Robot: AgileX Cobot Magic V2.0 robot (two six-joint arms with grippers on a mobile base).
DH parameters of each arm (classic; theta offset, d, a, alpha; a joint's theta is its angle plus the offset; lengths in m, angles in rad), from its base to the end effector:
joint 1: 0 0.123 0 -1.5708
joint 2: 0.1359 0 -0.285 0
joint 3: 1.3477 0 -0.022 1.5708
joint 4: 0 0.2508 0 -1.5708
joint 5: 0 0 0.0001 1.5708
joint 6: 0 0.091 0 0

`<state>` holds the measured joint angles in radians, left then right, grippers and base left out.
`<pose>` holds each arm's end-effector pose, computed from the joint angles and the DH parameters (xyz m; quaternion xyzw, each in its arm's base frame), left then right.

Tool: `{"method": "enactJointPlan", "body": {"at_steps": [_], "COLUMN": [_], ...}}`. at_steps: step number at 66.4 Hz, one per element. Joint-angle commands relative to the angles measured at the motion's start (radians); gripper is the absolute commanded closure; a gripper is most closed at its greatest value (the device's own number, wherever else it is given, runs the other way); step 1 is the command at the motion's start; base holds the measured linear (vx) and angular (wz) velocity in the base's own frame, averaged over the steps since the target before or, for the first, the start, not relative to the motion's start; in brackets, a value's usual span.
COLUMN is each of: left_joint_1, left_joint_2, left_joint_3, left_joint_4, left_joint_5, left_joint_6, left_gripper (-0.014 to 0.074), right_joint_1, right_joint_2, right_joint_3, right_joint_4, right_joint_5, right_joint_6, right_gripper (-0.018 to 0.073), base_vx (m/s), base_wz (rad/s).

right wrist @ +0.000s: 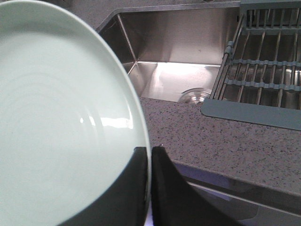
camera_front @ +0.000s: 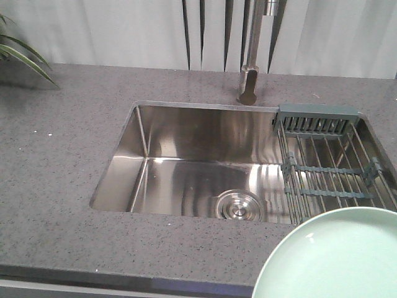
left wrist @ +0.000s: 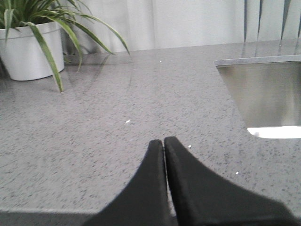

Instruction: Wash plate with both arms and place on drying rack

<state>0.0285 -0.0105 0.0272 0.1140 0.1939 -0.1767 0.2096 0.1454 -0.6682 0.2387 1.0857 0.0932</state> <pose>0.0561 0.0036 0.1871 -0.0422 0.7478 -0.0038 0.6626 -0.0052 0.0184 0.3239 -0.0567 0.8459 0.1954 0.4931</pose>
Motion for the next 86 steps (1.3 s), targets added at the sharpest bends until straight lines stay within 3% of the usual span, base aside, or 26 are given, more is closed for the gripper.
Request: {"method": "enactJointPlan", "body": {"at_steps": [1,86], "left_joint_1": [-0.008,-0.008], "left_joint_2": [-0.014,-0.014], "left_joint_3": [-0.026,-0.026], "left_joint_4": [0.000,0.000], "left_joint_5": [-0.075,-0.075], "left_joint_6": [-0.007,-0.007], "left_gripper": [0.0603,0.0603], "right_joint_1": [-0.004,-0.004], "right_joint_2": [0.017,0.017], "right_joint_3": [-0.023,-0.023], "right_joint_4": [0.009,0.009], "right_joint_5": [-0.074,-0.074], "right_joint_6": [-0.001,-0.001], "right_gripper": [0.0561,0.0561], "base_vx": [0.05,0.04], "base_wz": [-0.18,-0.06]}}
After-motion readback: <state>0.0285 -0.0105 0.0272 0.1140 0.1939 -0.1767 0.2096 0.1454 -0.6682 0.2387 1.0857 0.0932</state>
